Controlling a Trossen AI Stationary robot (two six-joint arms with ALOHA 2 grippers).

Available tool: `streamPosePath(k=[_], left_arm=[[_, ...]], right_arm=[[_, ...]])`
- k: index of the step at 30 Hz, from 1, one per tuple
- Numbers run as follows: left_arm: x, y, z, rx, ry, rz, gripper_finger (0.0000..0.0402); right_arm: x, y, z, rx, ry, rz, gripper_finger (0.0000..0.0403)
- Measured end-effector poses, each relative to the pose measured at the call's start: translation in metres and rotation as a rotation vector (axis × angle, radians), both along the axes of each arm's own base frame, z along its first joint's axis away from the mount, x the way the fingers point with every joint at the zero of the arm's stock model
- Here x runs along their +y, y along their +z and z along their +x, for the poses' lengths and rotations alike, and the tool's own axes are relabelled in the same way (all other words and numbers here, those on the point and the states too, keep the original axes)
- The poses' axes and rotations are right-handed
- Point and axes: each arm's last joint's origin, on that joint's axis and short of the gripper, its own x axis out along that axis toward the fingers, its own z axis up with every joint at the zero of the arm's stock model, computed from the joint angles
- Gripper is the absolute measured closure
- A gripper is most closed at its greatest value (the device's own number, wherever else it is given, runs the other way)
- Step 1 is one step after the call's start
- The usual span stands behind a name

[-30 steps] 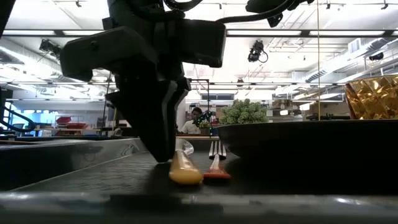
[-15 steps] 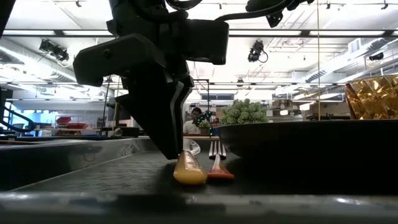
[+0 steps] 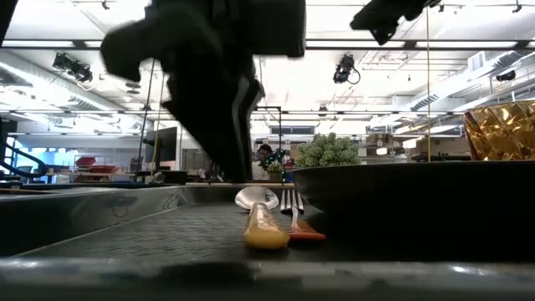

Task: Pick and place plate/cup/fork/spoon on tray
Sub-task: Adjust the black plate on the black serving tray

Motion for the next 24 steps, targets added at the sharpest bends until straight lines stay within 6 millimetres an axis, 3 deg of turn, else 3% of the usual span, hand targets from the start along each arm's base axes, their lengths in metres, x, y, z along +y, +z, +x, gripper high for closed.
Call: streamPosePath(k=[6, 11, 16, 24], left_arm=[[0.013, 0.011, 0.005, -0.062, 0.049, 0.025, 0.0313], [0.038, 0.002, 0.018, -0.072, 0.119, 0.068, 0.0291], [0.064, 0.005, 0.031, -0.138, 0.134, 0.090, 0.0283], [0.086, -0.009, 0.047, -0.172, 0.092, 0.124, 0.0289]], right_arm=[[0.005, 0.003, -0.005, -0.008, -0.018, 0.018, 0.0339], [0.008, 0.000, 0.000, 0.003, -0.024, 0.041, 0.0339], [0.009, 0.000, 0.003, -0.011, -0.021, 0.041, 0.0339], [0.009, 0.002, 0.004, -0.038, -0.040, 0.026, 0.0339]])
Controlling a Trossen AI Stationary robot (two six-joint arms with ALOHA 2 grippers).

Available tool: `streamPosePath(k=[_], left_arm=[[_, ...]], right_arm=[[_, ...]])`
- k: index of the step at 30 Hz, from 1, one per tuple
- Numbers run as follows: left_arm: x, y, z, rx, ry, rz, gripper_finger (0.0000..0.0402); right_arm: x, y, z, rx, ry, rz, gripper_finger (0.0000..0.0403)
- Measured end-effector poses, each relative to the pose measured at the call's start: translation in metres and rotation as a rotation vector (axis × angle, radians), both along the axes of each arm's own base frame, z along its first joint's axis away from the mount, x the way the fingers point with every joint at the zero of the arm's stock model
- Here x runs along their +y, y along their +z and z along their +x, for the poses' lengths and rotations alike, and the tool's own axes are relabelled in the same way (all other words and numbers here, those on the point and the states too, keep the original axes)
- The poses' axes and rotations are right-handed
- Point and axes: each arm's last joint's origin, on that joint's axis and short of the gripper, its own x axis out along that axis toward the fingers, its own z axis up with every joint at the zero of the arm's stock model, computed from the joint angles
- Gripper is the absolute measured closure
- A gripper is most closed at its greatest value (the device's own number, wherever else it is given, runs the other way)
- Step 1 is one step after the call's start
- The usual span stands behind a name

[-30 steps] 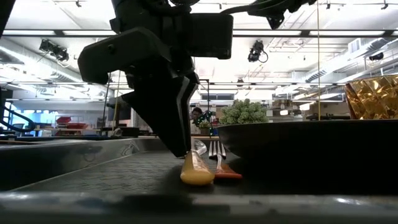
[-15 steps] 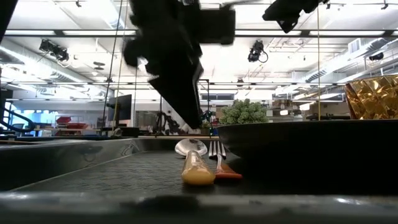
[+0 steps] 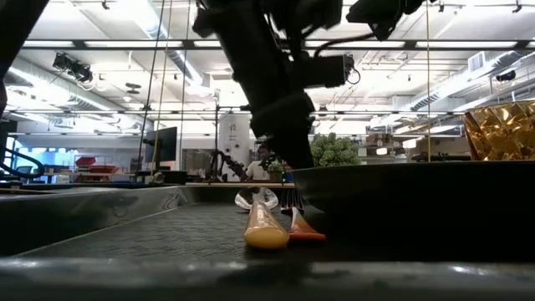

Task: Pick and place plate/cup/fork/spoon on tray
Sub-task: Adjust the black plate on the black serving tray

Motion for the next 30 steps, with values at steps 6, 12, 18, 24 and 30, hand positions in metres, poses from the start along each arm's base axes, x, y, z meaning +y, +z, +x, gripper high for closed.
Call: streamPosePath(k=[6, 12, 18, 24, 30], left_arm=[[-0.004, -0.011, 0.003, 0.009, -0.046, 0.019, 0.0289], [-0.022, -0.007, 0.007, -0.074, -0.090, -0.001, 0.0290], [-0.032, -0.004, 0.009, -0.115, -0.122, -0.013, 0.0290], [-0.035, -0.003, 0.009, -0.123, -0.139, -0.038, 0.0290], [-0.032, 0.012, 0.002, -0.118, -0.109, -0.002, 0.0290]], right_arm=[[0.000, 0.000, 0.000, -0.003, -0.007, -0.006, 0.0339], [0.000, 0.001, 0.000, -0.012, -0.006, -0.007, 0.0339], [0.000, 0.001, 0.001, -0.014, -0.006, -0.007, 0.0339], [0.000, 0.001, 0.001, -0.014, -0.002, -0.015, 0.0339], [0.000, 0.001, 0.000, -0.012, -0.001, -0.017, 0.0339]])
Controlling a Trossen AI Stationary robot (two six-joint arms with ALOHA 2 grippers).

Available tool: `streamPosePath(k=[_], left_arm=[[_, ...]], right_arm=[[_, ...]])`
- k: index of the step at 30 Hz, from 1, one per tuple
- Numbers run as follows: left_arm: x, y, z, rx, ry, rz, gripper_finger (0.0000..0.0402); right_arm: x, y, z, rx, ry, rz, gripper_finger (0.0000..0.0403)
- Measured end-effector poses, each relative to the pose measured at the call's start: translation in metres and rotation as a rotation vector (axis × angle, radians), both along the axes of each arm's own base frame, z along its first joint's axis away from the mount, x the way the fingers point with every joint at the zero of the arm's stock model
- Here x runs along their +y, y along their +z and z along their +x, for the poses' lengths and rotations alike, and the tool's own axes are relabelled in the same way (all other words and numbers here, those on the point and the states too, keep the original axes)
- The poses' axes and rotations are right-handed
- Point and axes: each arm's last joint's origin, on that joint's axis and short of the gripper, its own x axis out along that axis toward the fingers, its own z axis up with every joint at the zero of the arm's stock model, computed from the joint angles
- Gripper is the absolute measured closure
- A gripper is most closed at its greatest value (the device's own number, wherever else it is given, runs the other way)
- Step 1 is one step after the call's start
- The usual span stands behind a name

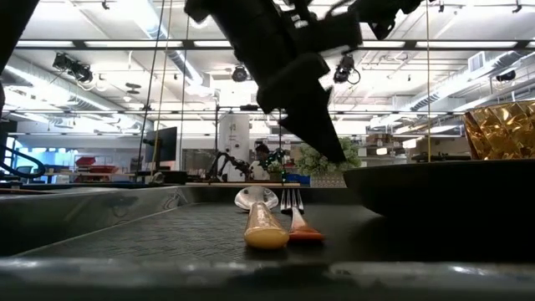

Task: Pick and place plate/cup/fork/spoon on tray
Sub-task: Adjust the black plate on the black serving tray, then return to Home Position

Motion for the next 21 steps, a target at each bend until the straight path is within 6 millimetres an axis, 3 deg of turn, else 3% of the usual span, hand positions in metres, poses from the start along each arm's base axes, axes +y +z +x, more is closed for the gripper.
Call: streamPosePath(k=[5, 11, 17, 21], left_arm=[[-0.007, 0.009, -0.015, 0.081, 0.020, -0.022, 0.0290], [-0.025, 0.002, -0.026, 0.209, -0.064, -0.193, 0.0290], [-0.047, 0.000, -0.034, 0.232, -0.161, -0.149, 0.0290], [-0.048, 0.002, -0.045, 0.294, -0.148, -0.081, 0.0291]], right_arm=[[0.000, 0.000, 0.000, 0.000, 0.000, 0.000, 0.0339], [0.000, 0.001, 0.000, -0.012, 0.002, -0.003, 0.0339], [0.000, 0.001, 0.001, -0.015, 0.003, -0.006, 0.0339], [0.000, -0.001, -0.001, 0.012, 0.023, -0.048, 0.0339]])
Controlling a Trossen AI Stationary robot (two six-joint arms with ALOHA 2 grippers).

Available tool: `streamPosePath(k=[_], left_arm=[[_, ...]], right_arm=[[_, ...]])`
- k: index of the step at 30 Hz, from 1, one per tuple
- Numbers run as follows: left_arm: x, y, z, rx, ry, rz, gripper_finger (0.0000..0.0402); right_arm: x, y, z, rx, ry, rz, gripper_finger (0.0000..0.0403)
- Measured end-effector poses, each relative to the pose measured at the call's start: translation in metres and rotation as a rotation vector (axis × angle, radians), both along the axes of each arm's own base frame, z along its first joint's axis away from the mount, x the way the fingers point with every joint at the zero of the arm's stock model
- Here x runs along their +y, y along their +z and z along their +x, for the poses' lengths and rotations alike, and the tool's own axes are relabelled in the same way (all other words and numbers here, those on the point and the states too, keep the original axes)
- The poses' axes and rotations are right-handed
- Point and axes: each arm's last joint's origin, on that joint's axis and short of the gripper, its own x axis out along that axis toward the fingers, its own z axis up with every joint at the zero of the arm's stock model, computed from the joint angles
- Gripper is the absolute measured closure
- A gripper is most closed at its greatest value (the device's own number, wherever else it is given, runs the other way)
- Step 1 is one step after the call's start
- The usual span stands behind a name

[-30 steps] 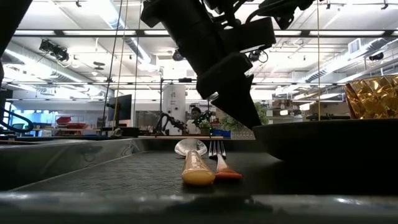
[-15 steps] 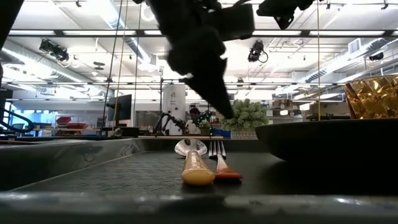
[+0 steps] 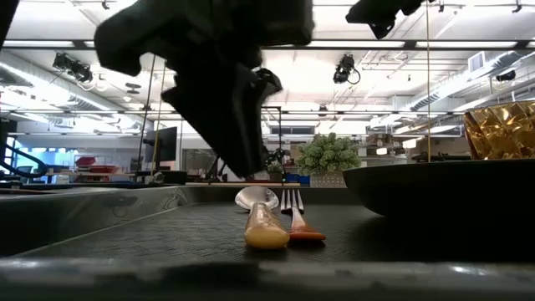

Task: Pick and place plate/cup/fork/spoon on tray
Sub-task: Return to Home Position

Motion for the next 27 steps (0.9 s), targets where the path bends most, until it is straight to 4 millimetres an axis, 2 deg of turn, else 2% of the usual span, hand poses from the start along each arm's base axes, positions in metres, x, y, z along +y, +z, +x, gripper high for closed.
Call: streamPosePath(k=[4, 9, 14, 18, 27], left_arm=[[0.009, 0.017, -0.011, -0.018, 0.056, 0.110, 0.0303], [0.019, 0.035, -0.034, -0.109, 0.104, 0.108, 0.0331], [0.034, 0.032, -0.058, -0.247, 0.143, 0.056, 0.0357], [0.050, 0.032, -0.076, -0.356, 0.194, 0.001, 0.0371], [0.091, 0.047, -0.116, -0.637, 0.272, -0.075, 0.0386]], right_arm=[[-0.001, -0.001, -0.003, 0.009, -0.029, -0.016, 0.0339], [-0.004, -0.016, -0.013, 0.035, -0.098, -0.024, 0.0339], [-0.005, -0.031, -0.021, 0.037, -0.138, 0.001, 0.0339], [-0.005, -0.033, -0.030, 0.011, -0.141, 0.010, 0.0339], [-0.008, -0.039, -0.058, -0.126, -0.169, 0.019, 0.0339]])
